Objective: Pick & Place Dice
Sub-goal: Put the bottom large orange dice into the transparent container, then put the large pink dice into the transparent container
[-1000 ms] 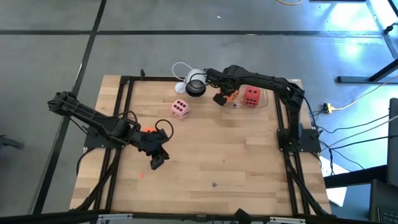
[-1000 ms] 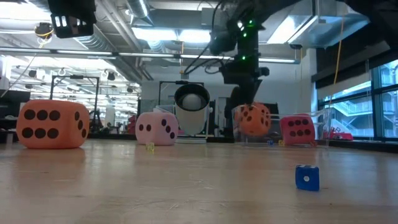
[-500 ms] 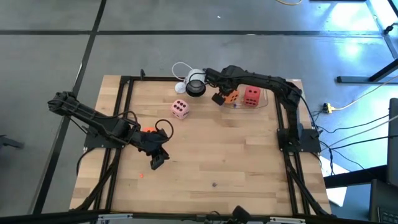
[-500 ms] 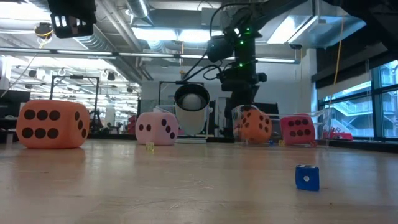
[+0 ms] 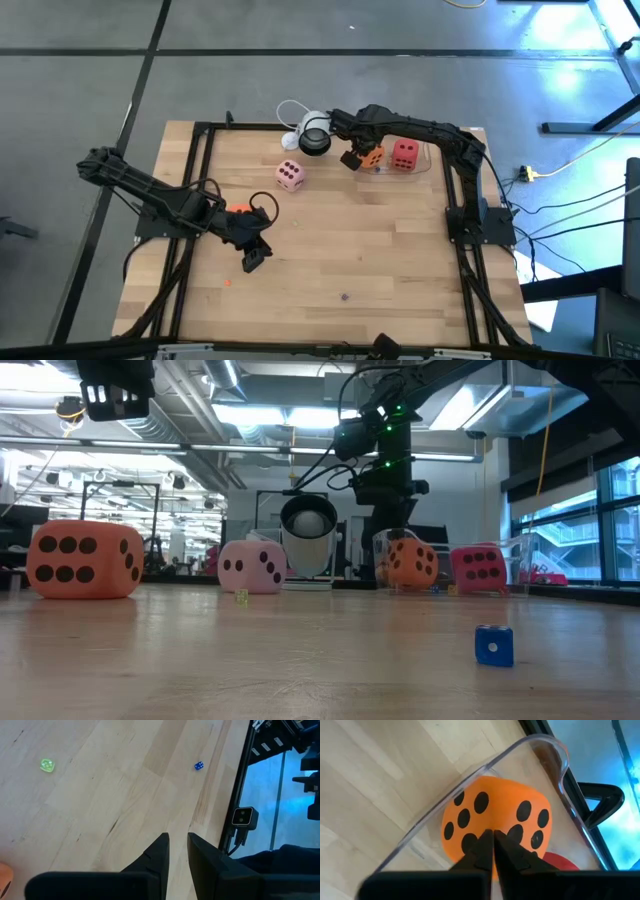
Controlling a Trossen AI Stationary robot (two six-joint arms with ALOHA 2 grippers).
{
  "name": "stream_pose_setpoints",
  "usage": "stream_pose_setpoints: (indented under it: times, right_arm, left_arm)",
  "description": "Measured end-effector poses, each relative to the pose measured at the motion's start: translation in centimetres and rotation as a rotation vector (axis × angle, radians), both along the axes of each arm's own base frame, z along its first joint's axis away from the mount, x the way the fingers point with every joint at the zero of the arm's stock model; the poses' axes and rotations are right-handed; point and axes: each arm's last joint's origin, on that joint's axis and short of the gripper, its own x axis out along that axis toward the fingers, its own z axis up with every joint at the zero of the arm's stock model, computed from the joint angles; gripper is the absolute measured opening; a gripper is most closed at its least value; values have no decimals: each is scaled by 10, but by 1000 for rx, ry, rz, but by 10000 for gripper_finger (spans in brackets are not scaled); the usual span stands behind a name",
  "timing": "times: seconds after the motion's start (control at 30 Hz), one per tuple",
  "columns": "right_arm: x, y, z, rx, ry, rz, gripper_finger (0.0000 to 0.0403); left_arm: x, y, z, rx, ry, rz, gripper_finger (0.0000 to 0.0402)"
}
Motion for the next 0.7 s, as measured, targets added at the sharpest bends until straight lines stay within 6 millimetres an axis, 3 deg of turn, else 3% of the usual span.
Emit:
stream_pose_setpoints:
  times: [0.43, 0.53, 0.7]
  right_arm:
    - [-2, 7, -1, 44, 5, -74, 249]
    - [0, 12, 0, 31, 10, -60, 270]
    - [4, 23, 2, -2, 25, -25, 270]
  left_arm:
    - [0, 0, 0, 1, 0, 1, 63]
    - [0, 0, 0, -1, 0, 4, 63]
    - [0, 0, 0, -3, 1, 8, 63]
